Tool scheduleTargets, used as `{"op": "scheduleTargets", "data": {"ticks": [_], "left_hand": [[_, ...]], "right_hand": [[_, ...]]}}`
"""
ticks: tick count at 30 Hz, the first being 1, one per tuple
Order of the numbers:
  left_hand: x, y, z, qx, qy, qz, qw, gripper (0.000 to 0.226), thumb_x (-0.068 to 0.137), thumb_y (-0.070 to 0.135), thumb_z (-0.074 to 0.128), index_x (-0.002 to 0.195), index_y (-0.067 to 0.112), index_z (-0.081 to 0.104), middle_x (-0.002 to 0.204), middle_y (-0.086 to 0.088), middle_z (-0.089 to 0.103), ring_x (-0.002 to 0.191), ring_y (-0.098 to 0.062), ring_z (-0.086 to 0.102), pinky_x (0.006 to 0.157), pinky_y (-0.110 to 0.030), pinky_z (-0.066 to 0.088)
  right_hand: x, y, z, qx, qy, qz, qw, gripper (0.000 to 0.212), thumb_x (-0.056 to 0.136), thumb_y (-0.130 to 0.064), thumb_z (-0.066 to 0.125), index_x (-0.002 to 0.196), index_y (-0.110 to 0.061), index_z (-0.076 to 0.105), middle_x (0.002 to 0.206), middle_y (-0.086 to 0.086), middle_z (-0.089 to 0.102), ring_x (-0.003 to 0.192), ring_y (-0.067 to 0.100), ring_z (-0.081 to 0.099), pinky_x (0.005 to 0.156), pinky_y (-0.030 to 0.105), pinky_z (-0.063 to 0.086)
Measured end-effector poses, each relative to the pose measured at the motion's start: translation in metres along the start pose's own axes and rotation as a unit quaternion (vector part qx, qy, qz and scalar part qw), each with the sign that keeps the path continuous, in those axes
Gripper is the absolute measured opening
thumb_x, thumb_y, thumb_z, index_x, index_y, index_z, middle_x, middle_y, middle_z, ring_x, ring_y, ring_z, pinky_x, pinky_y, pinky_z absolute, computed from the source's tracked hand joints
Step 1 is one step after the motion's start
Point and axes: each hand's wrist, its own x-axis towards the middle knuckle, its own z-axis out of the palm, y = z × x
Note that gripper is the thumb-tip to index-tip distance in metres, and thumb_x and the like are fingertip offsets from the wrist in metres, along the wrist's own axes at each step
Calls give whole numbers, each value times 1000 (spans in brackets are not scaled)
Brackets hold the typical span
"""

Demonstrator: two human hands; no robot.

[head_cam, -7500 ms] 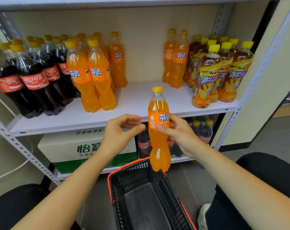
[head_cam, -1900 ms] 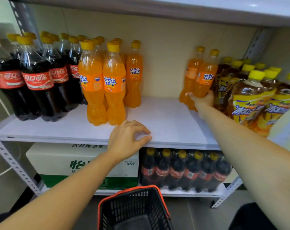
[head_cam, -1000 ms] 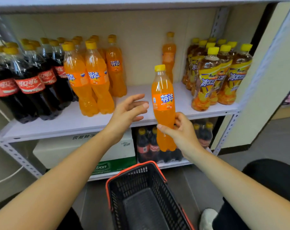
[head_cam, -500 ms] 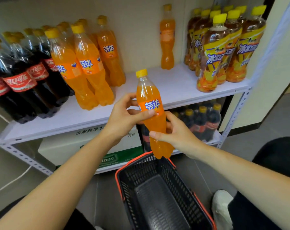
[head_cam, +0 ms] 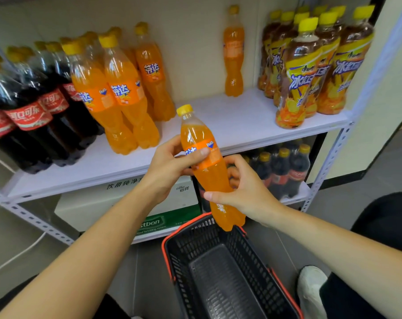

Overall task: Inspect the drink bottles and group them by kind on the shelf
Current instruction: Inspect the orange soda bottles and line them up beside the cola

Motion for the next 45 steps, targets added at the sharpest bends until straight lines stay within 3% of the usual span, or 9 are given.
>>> {"op": "scheduleTargets", "data": {"ticks": [5,9,14,22,27,29,32,40,45], "left_hand": [[-2,-1,-5,-51,-32,19,998,46,77,33,80,120,21,67,114,-6,74,107,-25,71,82,-39,59],[-2,2,-3,-79,-45,20,996,34,81,30,75,114,25,71,111,-2,74,107,-20,71,83,-33,58],[-3,5,6,-15,12,31,999,47,71,40,84,113,27,68,106,3,75,100,-17,73,76,-31,60],[-5,6,2,-72,-34,48,996,54,77,27,79,126,14,62,112,-5,73,107,-25,70,82,-36,58],[-3,8,4,-94,-36,41,994,59,78,26,79,132,17,59,119,-5,71,112,-25,69,88,-37,57],[-3,9,9,-49,-1,47,998,61,72,34,83,128,22,62,117,-2,73,107,-20,72,84,-33,59],[-4,7,12,-22,38,53,998,52,73,33,87,119,22,66,111,-2,75,97,-18,75,75,-30,60],[-4,7,3,-86,-18,60,994,48,86,13,69,133,11,58,117,-6,73,108,-24,71,83,-33,58],[-2,10,2,-74,-22,48,996,42,87,18,67,128,17,61,112,1,74,106,-18,70,84,-31,58]], "right_hand": [[4,-10,-7,72,-119,63,988,45,91,-16,75,132,-25,58,121,1,73,111,18,71,96,42,58],[2,-13,-10,62,-70,39,995,48,87,-15,80,130,-21,60,118,1,74,107,15,72,96,43,58],[0,-7,-10,-21,0,-8,1000,60,76,-26,91,125,-29,55,115,-6,72,104,6,70,90,31,58],[5,-15,-13,71,-110,46,990,56,81,-33,77,133,-27,58,122,-1,72,112,15,70,99,41,56],[4,-9,-13,77,-34,16,996,57,79,-19,87,128,-25,59,112,-4,76,103,13,73,83,29,59],[5,-7,-14,30,7,4,1000,63,75,-21,91,127,-29,56,109,-12,76,100,5,72,79,19,57],[4,-6,-12,-22,36,-7,999,69,70,-32,94,125,-34,52,111,-12,73,100,1,70,83,24,59],[6,-13,-14,29,-61,23,997,58,84,-29,82,134,-39,53,125,-11,68,112,10,68,95,38,56],[8,-13,-18,26,-27,-1,999,55,80,-17,87,121,-39,58,115,-7,74,102,10,72,85,29,59]]}}
